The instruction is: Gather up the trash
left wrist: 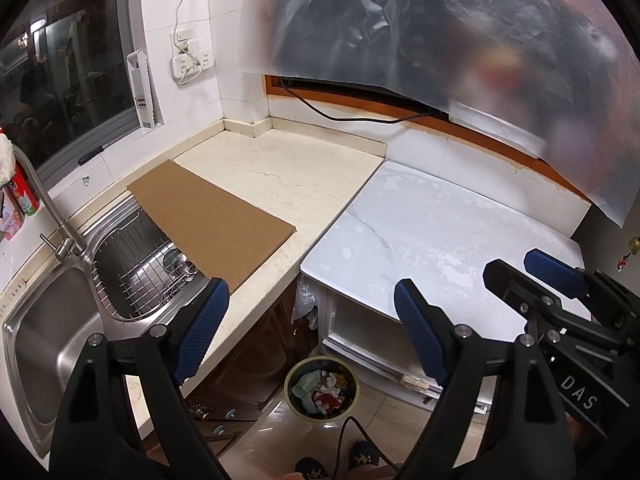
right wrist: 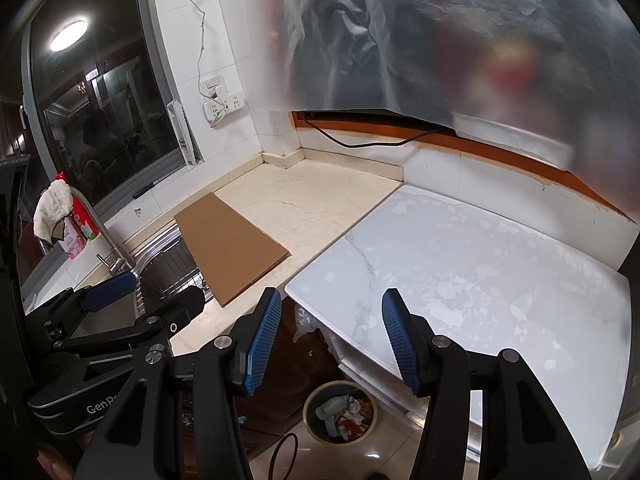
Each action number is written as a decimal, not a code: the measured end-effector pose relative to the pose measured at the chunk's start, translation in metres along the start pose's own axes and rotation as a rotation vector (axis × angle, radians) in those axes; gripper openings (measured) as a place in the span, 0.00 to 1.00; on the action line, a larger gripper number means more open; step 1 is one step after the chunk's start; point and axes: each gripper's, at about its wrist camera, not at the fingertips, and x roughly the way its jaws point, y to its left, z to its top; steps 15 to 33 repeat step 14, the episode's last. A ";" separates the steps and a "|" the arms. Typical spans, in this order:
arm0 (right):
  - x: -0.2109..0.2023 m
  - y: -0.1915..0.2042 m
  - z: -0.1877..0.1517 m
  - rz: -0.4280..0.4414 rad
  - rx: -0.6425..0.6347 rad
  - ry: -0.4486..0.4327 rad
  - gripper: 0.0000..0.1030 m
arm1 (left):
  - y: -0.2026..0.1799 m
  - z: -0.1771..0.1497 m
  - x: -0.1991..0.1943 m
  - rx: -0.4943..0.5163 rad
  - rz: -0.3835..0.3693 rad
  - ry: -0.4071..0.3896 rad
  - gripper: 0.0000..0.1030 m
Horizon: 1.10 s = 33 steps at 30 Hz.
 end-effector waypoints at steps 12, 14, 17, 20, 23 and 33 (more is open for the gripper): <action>0.003 0.000 0.000 0.002 0.001 0.006 0.52 | 0.001 -0.003 0.001 -0.007 0.006 0.006 0.79; 0.005 0.000 0.000 0.002 0.001 0.008 0.52 | 0.001 -0.005 0.002 -0.009 0.009 0.011 0.79; 0.005 0.000 0.000 0.002 0.001 0.008 0.52 | 0.001 -0.005 0.002 -0.009 0.009 0.011 0.79; 0.005 0.000 0.000 0.002 0.001 0.008 0.52 | 0.001 -0.005 0.002 -0.009 0.009 0.011 0.79; 0.005 0.000 0.000 0.002 0.001 0.008 0.52 | 0.001 -0.005 0.002 -0.009 0.009 0.011 0.79; 0.005 0.000 0.000 0.002 0.001 0.008 0.52 | 0.001 -0.005 0.002 -0.009 0.009 0.011 0.79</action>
